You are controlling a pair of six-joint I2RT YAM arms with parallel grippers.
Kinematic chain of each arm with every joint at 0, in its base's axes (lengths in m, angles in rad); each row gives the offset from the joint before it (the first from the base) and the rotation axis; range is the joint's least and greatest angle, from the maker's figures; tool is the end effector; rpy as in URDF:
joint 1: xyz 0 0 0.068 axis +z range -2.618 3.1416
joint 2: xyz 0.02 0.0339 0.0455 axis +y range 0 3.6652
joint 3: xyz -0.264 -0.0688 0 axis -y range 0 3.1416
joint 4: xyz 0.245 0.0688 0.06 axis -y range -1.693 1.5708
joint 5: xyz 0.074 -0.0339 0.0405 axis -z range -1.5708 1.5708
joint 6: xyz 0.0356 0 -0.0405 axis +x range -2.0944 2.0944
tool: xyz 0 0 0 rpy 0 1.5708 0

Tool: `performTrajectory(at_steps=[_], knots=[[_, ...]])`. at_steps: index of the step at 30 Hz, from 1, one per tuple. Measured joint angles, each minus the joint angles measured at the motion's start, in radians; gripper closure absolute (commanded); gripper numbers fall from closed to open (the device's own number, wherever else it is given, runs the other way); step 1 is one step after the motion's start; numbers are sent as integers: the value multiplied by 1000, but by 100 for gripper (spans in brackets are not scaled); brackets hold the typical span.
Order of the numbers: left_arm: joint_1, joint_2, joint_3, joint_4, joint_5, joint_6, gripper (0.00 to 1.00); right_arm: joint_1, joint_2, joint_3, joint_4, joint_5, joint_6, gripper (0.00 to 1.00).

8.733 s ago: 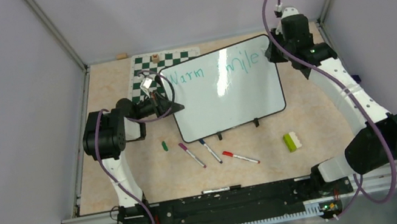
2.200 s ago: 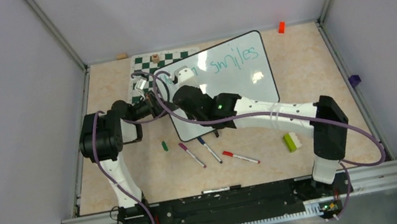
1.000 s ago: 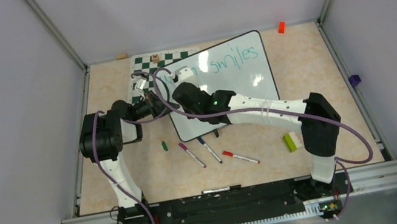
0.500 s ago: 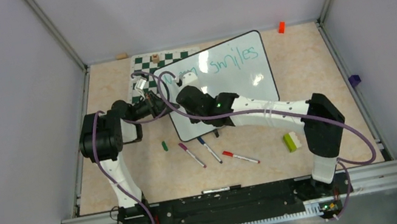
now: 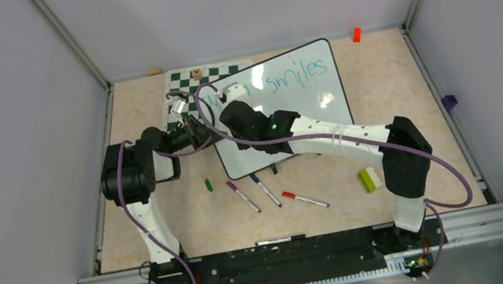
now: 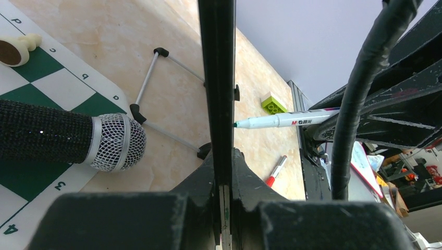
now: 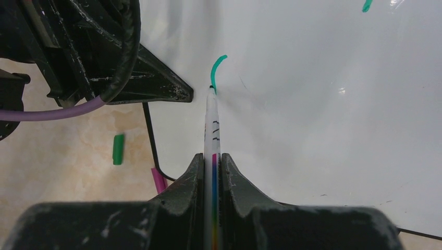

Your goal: Write a sentence on the whiteboard

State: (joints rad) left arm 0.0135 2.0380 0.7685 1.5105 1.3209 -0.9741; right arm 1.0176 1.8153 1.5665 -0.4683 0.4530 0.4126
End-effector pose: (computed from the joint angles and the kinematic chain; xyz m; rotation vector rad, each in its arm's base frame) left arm 0.3498 -0.0298 0.1528 0.4967 1.6828 -1.5932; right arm 0.2318 0.3458 0.2978 -0.4362 2.1732 0.2738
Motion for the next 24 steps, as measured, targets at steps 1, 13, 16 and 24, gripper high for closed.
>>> performTrajectory(at_steps=[1,13,16,24], knots=[[0,0,0,0,0,0,100,-2,0,2,1,-3,-1,100],[0,0,0,-1,-1,0,100,-8,0,5,-5,-3,0,100],[0,0,0,-1,-1,0,100,-10,-3,4,-5,-3,0,100],[0,0,0,0,0,0,100,-20,-29,-29,-5,7,8,100]])
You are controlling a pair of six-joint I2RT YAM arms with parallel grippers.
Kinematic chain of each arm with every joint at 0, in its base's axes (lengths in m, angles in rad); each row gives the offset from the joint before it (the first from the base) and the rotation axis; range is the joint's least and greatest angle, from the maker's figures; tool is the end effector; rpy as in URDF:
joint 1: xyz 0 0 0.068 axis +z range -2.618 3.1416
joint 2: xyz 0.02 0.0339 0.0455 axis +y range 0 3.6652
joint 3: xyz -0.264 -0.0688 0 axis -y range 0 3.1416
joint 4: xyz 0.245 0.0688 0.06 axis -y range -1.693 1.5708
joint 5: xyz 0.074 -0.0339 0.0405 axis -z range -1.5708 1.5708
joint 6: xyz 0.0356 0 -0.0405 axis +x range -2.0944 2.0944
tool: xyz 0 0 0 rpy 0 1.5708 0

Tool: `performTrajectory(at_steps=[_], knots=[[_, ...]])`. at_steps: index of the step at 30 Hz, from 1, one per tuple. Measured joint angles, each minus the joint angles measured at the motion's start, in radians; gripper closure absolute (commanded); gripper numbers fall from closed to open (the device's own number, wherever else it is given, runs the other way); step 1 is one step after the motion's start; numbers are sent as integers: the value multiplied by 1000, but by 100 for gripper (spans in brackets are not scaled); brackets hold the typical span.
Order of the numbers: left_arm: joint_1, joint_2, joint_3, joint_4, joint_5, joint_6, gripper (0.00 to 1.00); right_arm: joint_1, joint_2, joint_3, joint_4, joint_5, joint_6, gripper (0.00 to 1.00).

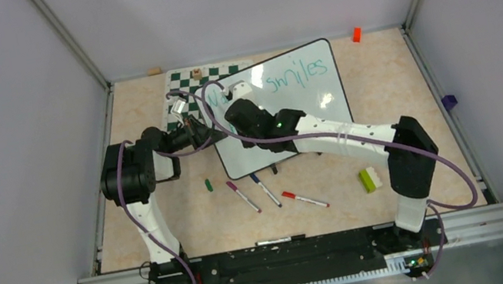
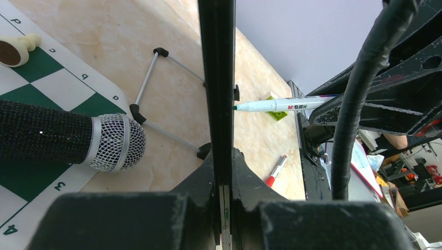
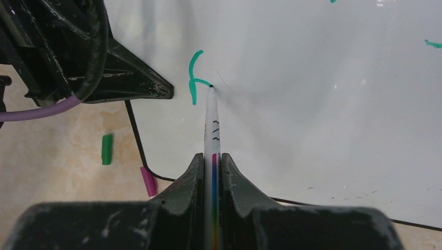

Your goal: Write a sentence on the whiteboard

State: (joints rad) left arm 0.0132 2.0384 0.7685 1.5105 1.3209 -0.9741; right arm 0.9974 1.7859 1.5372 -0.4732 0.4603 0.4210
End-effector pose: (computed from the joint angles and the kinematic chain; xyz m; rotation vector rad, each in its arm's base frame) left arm 0.3498 -0.0299 0.1527 0.4967 1.6831 -1.5936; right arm 0.2347 0.3342 0.2993 -0.4027 2.1794 0.2568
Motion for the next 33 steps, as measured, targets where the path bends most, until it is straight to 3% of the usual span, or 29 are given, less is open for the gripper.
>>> performTrajectory(at_steps=[17,33], knots=[[0,0,0,0,0,0,100,-6,-33,-67,-10,-46,18,100],[-1,0,0,5,3,0,100,-45,-38,16,-39,-57,-10,100]])
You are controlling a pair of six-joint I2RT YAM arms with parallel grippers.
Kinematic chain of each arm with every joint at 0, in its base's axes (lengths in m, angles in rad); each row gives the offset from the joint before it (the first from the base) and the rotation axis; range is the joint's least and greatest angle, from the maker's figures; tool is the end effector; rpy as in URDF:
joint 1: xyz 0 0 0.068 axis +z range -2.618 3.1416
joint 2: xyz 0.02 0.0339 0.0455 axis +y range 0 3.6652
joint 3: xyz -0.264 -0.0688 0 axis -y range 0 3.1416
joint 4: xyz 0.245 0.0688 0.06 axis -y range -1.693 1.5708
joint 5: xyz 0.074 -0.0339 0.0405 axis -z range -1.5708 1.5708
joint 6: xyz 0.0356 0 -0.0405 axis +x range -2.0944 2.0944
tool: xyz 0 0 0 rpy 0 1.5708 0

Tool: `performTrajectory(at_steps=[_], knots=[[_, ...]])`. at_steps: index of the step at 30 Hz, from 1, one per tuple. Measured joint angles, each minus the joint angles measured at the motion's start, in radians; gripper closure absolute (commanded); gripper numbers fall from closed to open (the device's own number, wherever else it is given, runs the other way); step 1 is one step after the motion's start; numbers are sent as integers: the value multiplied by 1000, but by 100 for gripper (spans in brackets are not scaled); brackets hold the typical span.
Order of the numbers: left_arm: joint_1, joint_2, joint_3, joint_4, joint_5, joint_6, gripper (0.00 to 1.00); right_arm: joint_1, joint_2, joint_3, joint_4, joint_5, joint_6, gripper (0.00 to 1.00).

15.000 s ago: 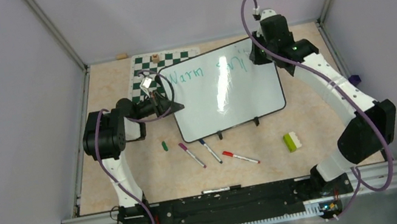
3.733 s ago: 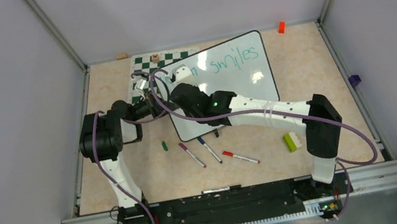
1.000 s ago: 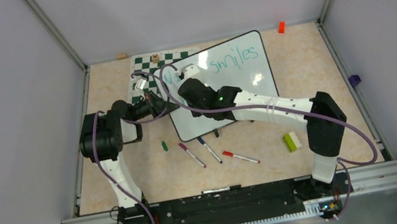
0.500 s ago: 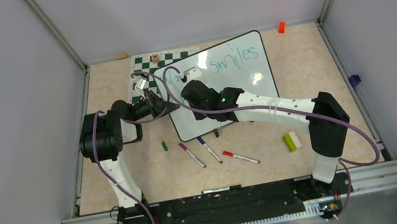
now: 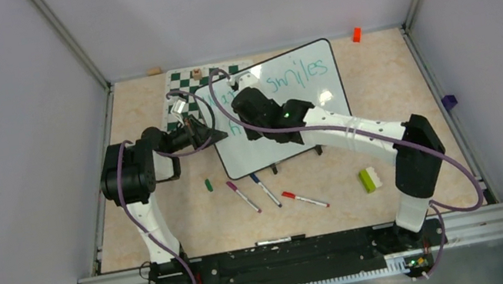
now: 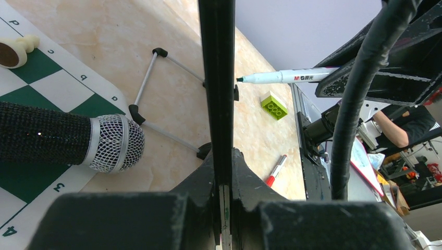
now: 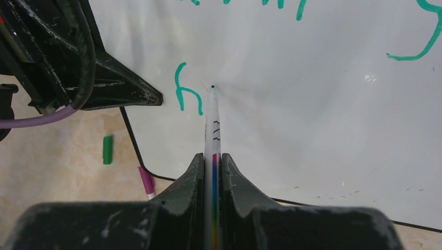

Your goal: Write a sentence on the whiteboard

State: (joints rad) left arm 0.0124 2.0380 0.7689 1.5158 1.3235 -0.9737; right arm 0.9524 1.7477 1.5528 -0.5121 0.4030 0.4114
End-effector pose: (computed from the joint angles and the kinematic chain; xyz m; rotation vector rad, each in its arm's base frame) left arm 0.3496 -0.0302 0.1533 0.5048 1.6790 -1.5922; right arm 0.2430 0.3175 0.3155 -0.3913 2.1923 0.2925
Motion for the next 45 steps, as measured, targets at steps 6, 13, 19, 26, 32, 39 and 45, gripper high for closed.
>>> performTrajectory(at_steps=[6,13,19,26,32,39,45], knots=[[0,0,0,0,0,0,100,-8,0,0,-8,-1,0,100],[0,0,0,0,0,0,100,-8,0,-5,-6,-8,1,100],[0,0,0,-2,-1,0,100,-8,0,-28,-6,-9,3,100],[0,0,0,-4,-2,0,100,-18,-16,-55,-1,-7,21,100],[0,0,1,-5,-2,0,100,-47,-47,-82,-10,-5,30,100],[0,0,1,-5,-2,0,100,-60,-58,-86,-10,-8,27,100],[0,0,1,-5,-1,0,100,-63,-49,-63,-15,-9,16,100]])
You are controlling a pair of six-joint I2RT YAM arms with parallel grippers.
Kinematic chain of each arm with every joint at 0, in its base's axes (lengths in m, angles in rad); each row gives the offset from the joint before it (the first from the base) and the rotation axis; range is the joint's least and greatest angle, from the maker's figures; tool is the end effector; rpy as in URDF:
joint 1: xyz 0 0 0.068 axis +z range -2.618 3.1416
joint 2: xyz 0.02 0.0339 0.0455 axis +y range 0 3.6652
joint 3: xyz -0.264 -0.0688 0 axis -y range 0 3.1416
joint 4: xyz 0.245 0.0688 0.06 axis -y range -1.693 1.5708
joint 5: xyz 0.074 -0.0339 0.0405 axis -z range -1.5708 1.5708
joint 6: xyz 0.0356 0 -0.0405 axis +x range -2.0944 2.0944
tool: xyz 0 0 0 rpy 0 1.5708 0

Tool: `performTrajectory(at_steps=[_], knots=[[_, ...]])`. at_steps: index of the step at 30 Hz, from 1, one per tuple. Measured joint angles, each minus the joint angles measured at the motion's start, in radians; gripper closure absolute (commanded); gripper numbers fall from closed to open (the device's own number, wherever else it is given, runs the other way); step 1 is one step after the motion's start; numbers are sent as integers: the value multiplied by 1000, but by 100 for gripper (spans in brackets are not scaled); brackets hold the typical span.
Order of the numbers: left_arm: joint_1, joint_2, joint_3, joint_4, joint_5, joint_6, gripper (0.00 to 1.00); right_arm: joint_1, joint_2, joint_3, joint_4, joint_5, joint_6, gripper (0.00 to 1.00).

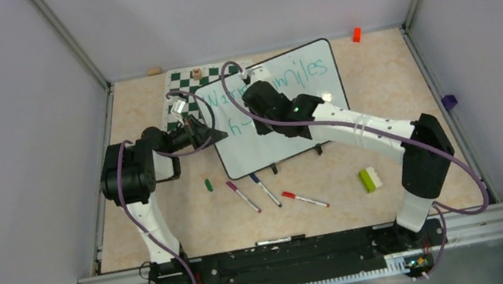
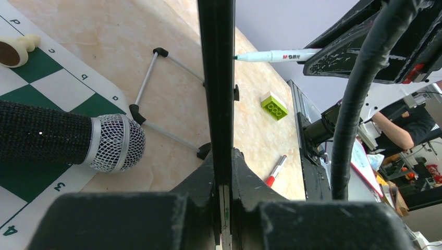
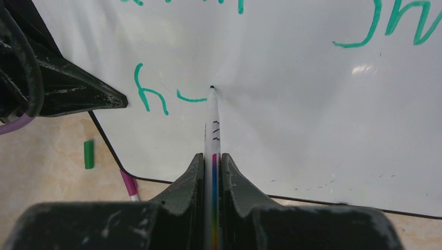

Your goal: Write a sentence on the whiteboard

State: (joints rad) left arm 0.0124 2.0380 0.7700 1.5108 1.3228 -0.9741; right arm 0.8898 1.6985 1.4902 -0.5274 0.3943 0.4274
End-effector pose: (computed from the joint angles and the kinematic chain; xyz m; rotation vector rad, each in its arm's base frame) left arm 0.3499 -0.0302 0.1531 0.5009 1.6819 -1.5941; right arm 0.2530 0.2905 0.3117 -0.3204 2.2284 0.2546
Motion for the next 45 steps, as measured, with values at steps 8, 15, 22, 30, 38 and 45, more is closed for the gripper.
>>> performTrajectory(at_steps=[8,15,22,30,38,45], knots=[[0,0,0,-1,0,0,100,-4,31,57,6,-23,-14,100],[0,0,0,0,1,0,100,-5,36,56,8,-80,-15,100],[0,0,0,-3,-1,0,100,-6,30,-4,21,-163,-14,100],[0,0,0,0,0,0,100,-6,1,-59,-2,-169,-13,100],[0,0,0,1,1,0,100,-8,-23,-55,-29,-82,-15,100],[0,0,0,3,2,1,100,-11,-85,-59,-17,-82,-24,100]])
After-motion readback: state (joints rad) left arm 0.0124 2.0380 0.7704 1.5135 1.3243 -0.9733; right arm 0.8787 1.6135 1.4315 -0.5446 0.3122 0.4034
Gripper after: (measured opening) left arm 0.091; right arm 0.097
